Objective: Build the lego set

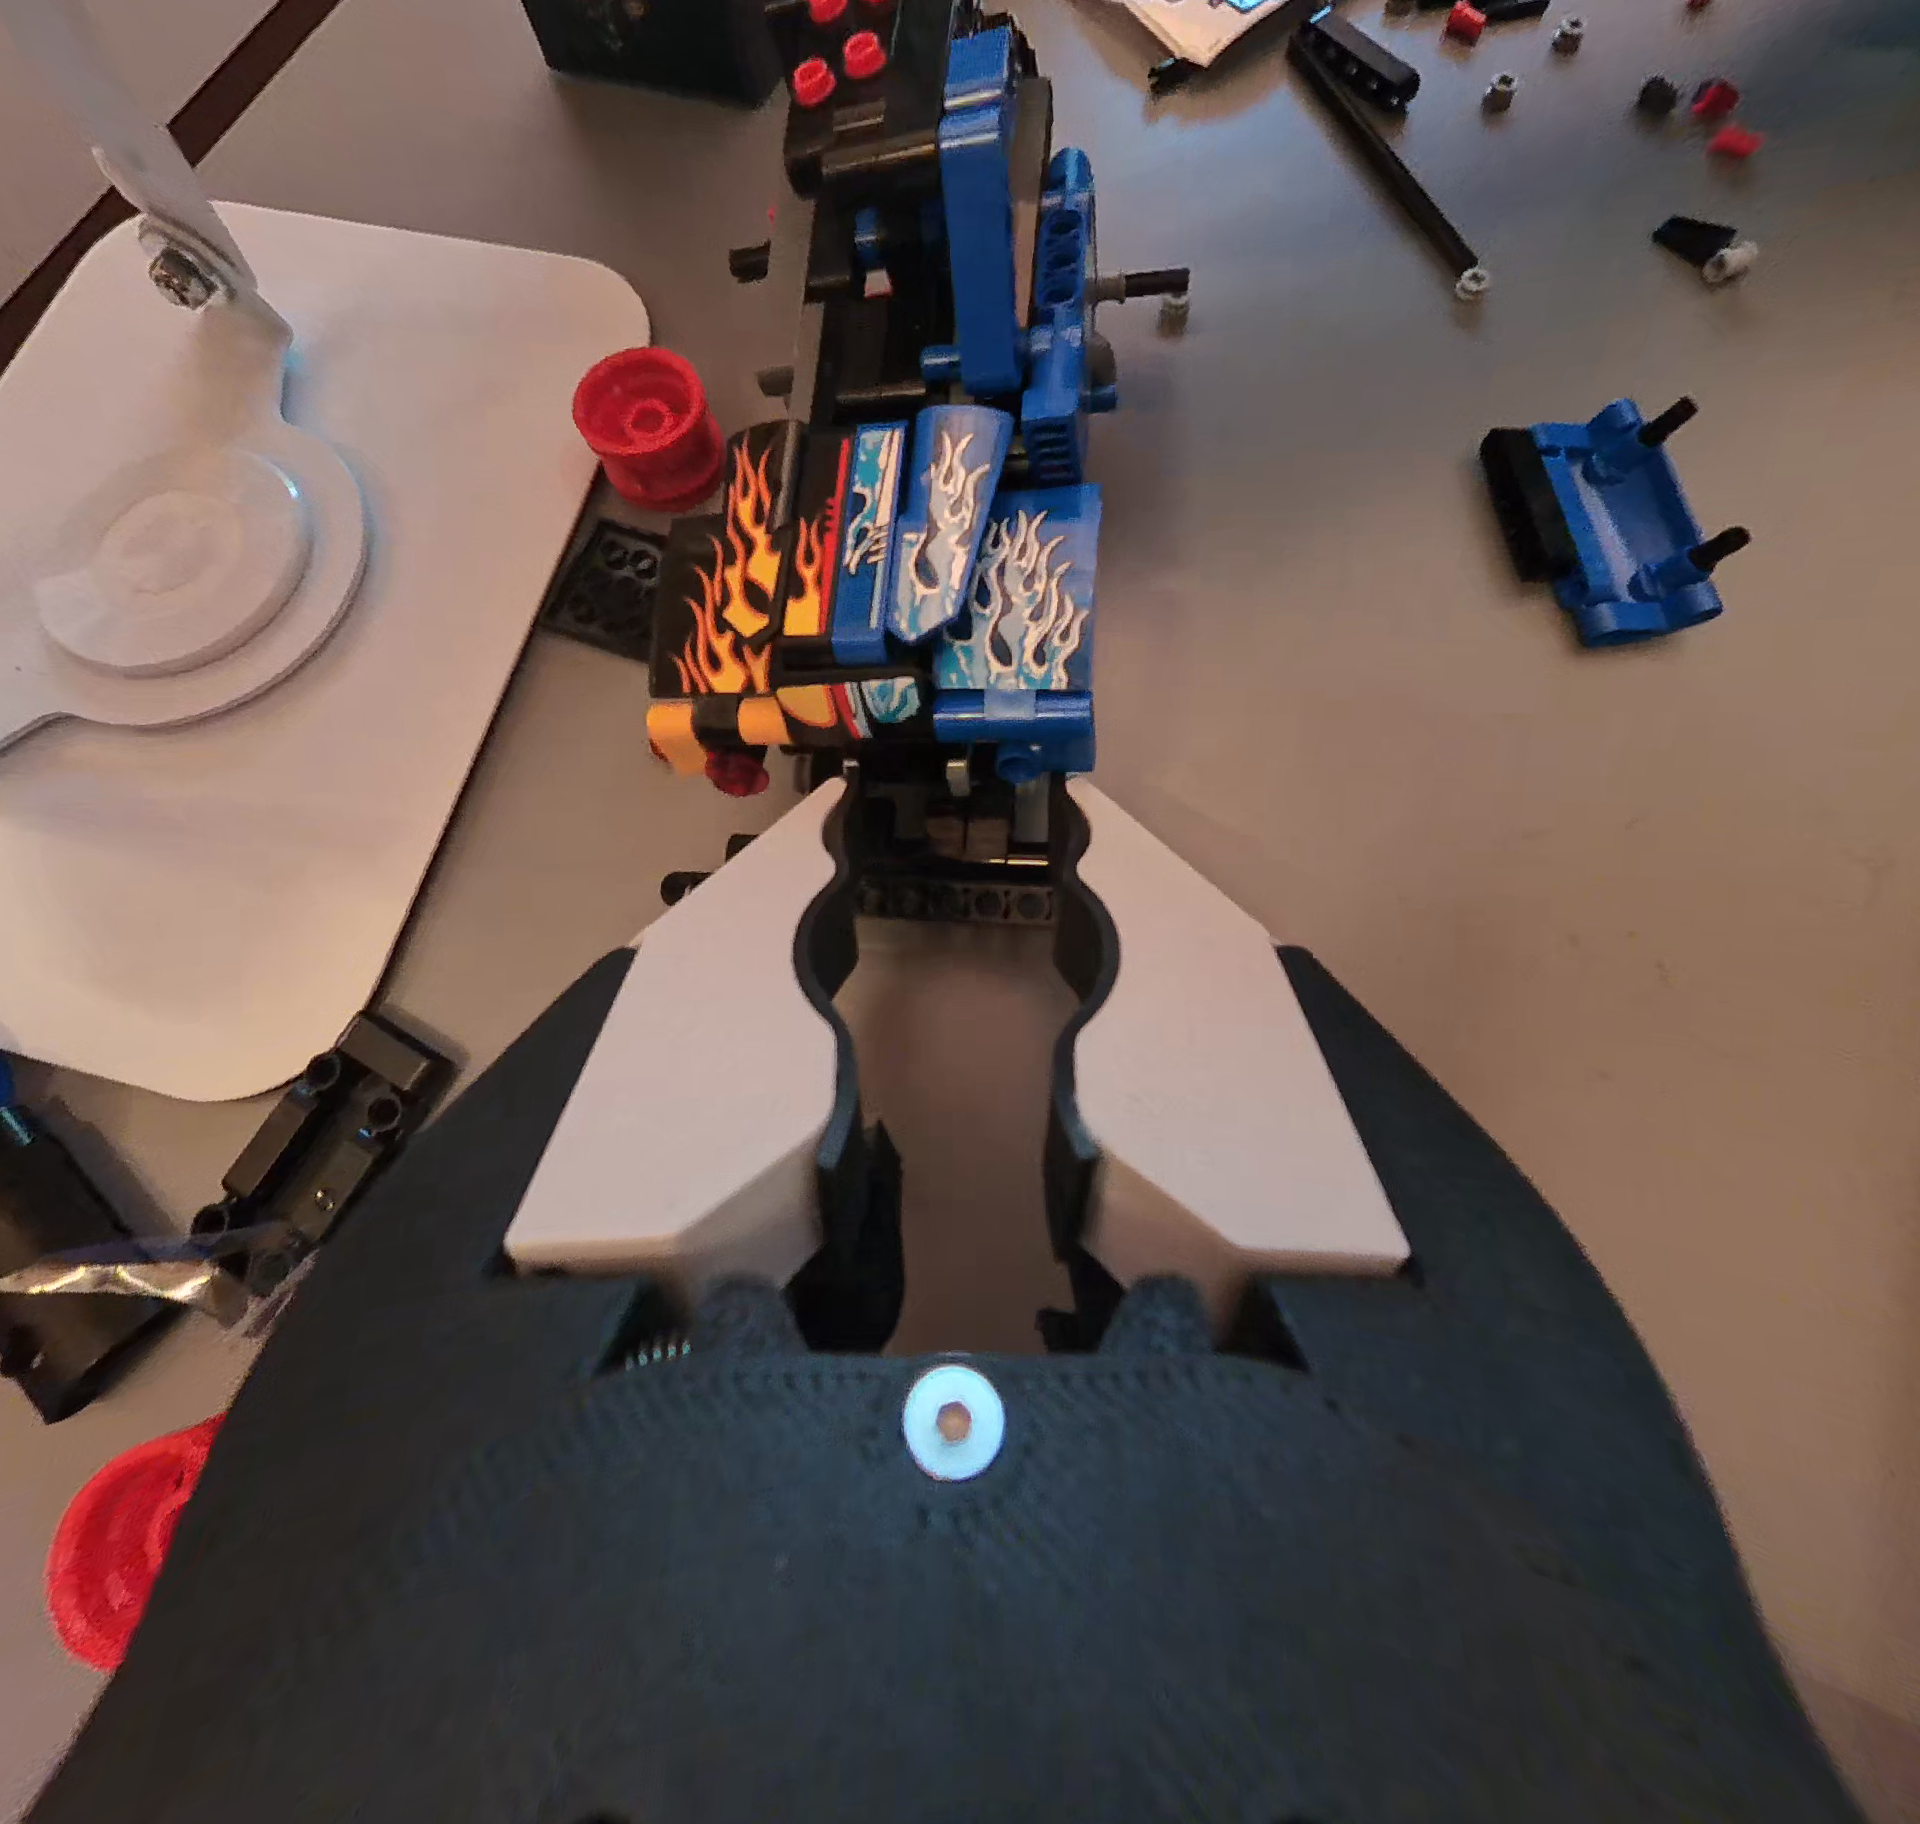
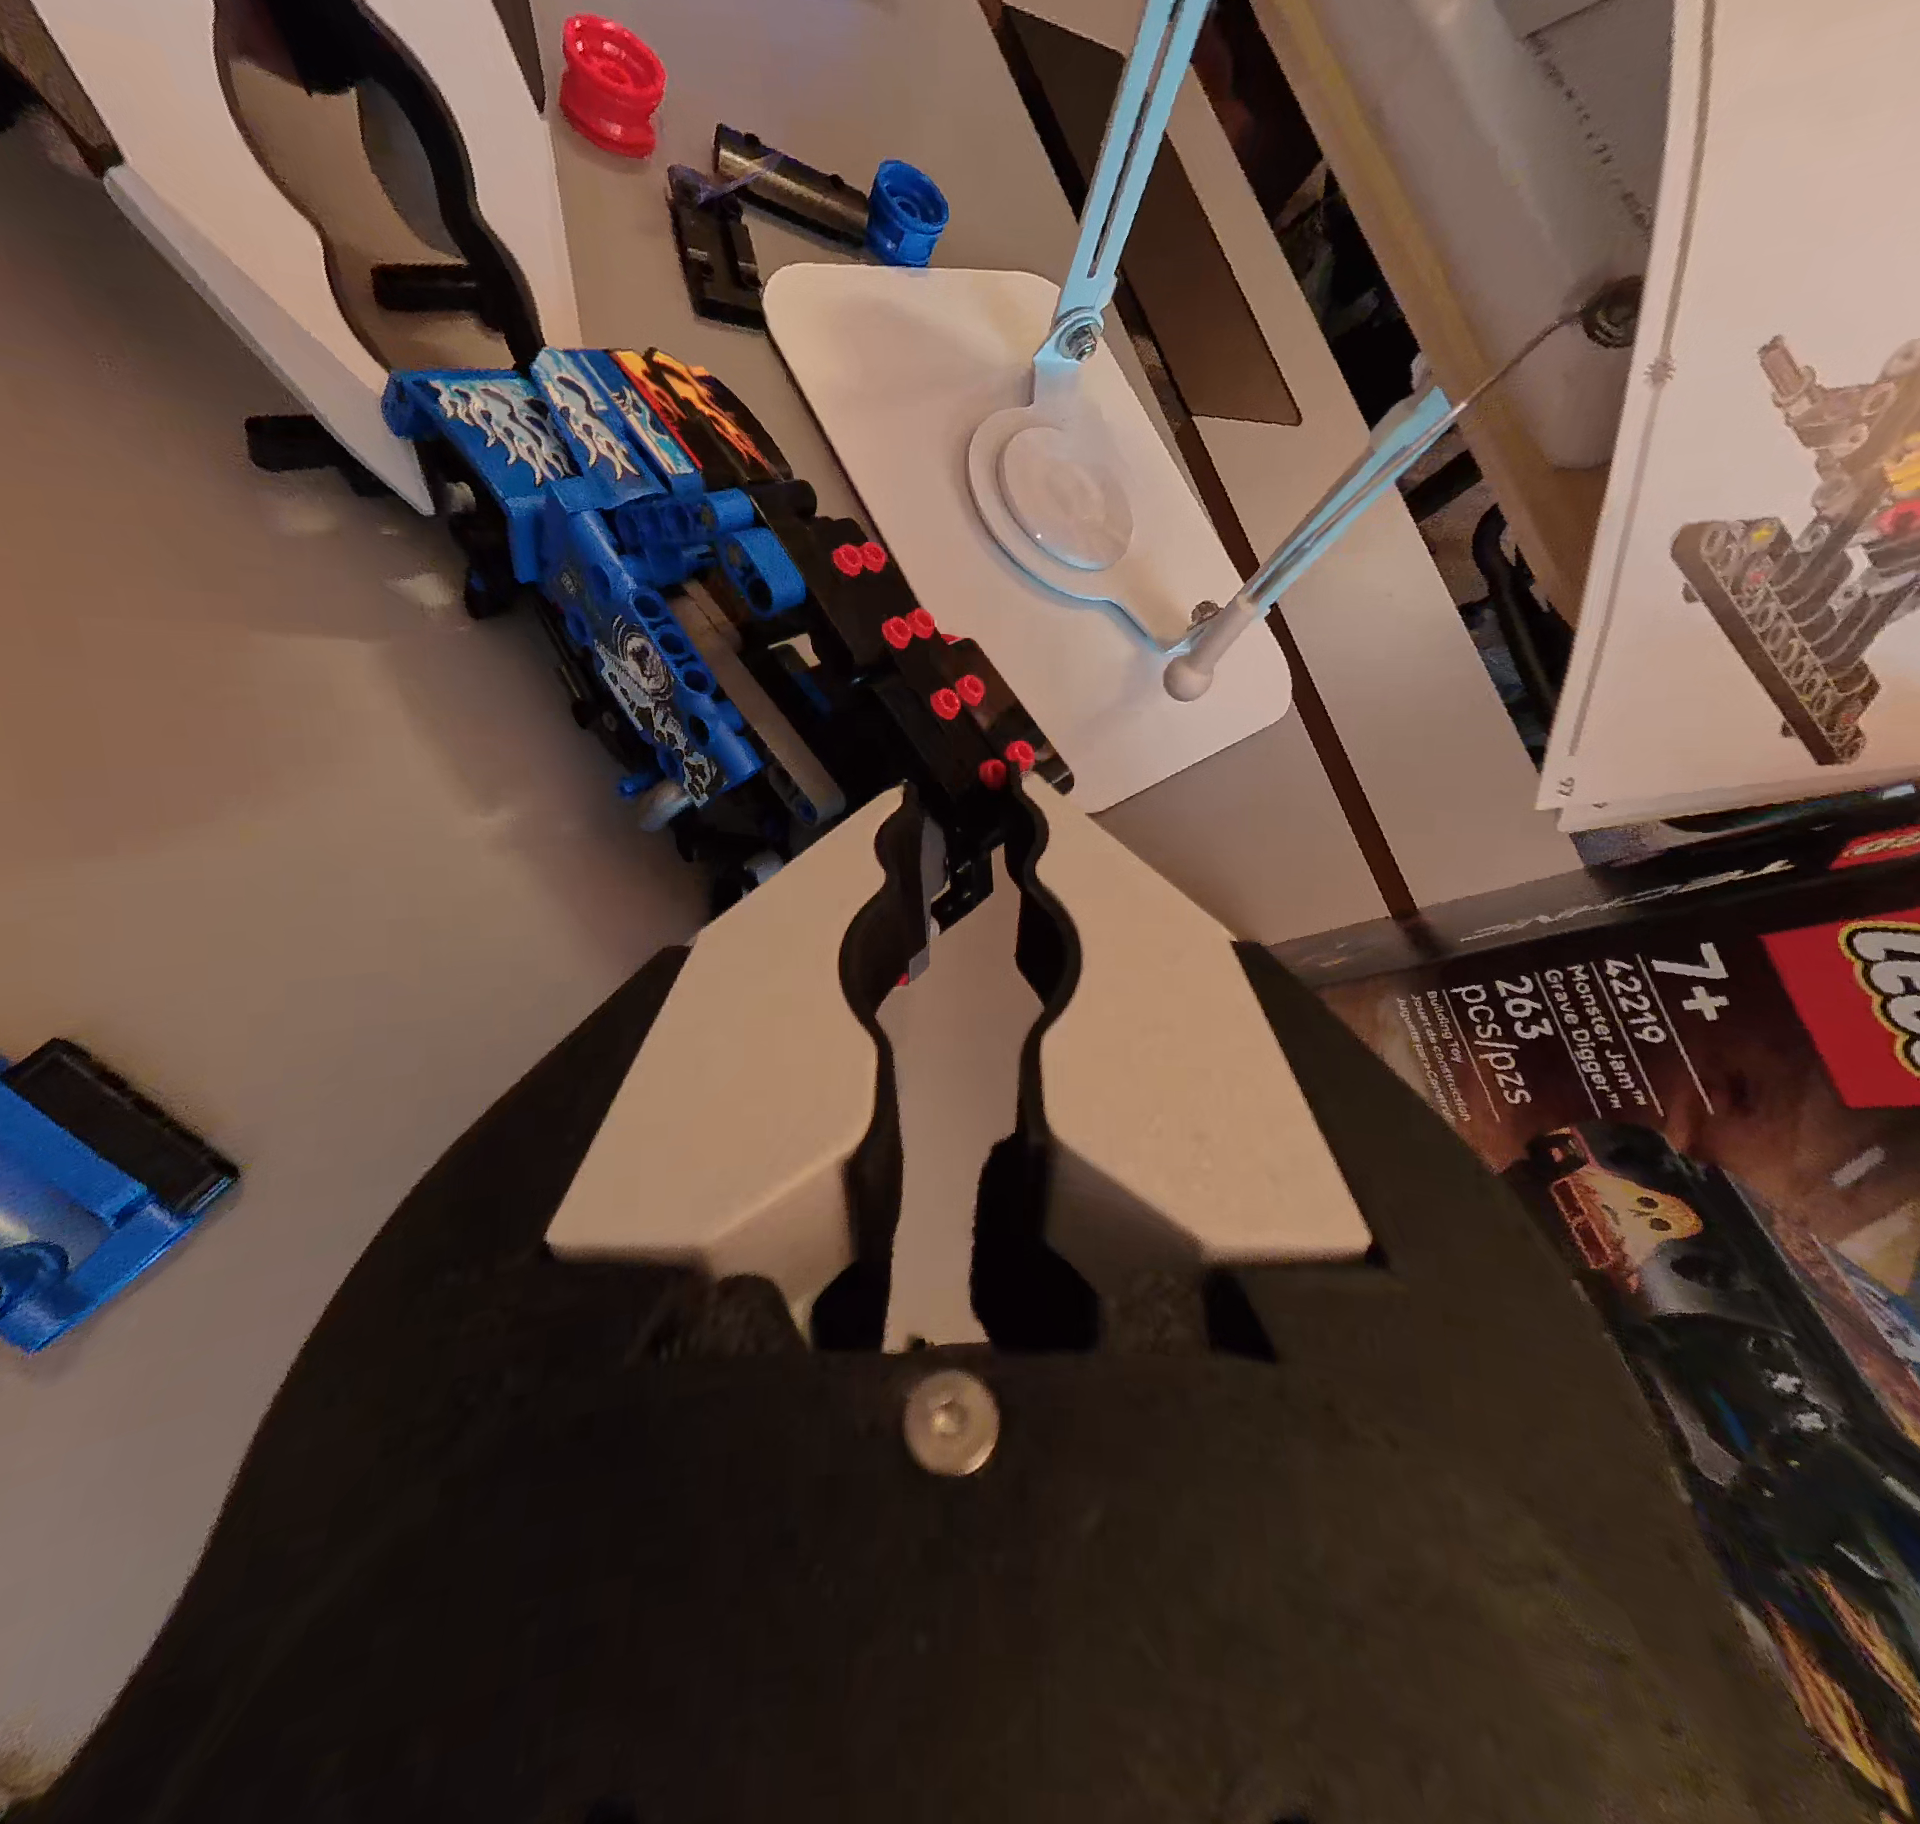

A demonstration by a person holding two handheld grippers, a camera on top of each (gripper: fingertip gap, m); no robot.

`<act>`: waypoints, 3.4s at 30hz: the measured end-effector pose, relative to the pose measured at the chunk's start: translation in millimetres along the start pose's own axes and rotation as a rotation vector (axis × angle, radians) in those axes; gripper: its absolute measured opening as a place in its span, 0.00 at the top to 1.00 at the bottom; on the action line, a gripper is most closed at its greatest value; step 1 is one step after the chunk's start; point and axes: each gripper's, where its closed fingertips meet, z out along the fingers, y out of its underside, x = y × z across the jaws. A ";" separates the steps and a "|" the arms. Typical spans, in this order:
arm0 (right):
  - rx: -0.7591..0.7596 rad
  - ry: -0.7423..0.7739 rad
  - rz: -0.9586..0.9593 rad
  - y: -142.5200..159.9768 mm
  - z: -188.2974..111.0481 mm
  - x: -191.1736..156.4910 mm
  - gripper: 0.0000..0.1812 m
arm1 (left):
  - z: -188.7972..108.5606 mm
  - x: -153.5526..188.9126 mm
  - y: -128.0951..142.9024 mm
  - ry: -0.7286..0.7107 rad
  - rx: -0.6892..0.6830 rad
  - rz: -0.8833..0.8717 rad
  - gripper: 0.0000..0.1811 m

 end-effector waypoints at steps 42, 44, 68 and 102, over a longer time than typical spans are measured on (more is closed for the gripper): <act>0.021 0.106 0.031 3.0 10.7 23.1 0.94 | -12.0 -50.2 -48.5 -0.553 0.060 0.119 0.87; 0.019 0.110 0.026 2.9 10.8 23.2 0.94 | -11.5 -52.4 -47.9 -0.554 0.073 0.090 0.87; 0.038 0.080 -0.338 -26.2 23.5 -31.3 0.88 | -5.0 -37.5 -55.9 -0.475 0.060 -0.006 0.88; 0.065 0.049 -0.376 -21.1 17.8 -28.6 0.92 | 1.6 -23.5 -70.0 -0.371 0.143 -0.066 0.92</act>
